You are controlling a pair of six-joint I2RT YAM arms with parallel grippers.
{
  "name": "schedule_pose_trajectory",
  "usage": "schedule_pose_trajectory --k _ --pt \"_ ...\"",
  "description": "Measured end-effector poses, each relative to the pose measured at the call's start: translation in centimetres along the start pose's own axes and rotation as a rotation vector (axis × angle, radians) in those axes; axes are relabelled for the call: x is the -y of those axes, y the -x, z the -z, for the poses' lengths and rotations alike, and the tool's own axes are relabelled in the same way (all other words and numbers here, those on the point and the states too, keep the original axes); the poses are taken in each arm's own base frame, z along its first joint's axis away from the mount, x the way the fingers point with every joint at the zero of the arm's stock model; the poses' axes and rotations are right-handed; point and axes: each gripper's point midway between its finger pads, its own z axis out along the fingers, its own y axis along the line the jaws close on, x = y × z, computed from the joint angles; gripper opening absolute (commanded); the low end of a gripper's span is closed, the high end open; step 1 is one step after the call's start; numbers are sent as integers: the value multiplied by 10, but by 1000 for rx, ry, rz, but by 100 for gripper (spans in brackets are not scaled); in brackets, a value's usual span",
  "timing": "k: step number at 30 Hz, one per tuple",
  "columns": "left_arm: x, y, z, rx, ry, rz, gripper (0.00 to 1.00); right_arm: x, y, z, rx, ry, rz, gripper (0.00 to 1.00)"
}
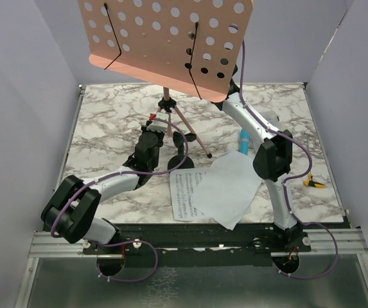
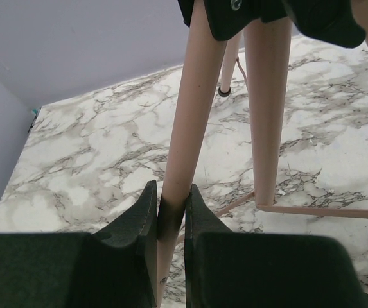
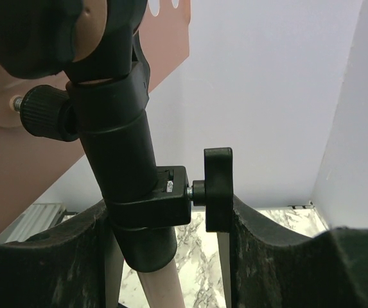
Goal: Set up the instrument practice props
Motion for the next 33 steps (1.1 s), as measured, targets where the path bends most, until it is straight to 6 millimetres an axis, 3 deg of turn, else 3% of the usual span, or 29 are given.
schedule_pose_trajectory --k 33 --pt "2 -8 -4 -48 -28 0 0 17 -11 2 46 -95 -14 1"
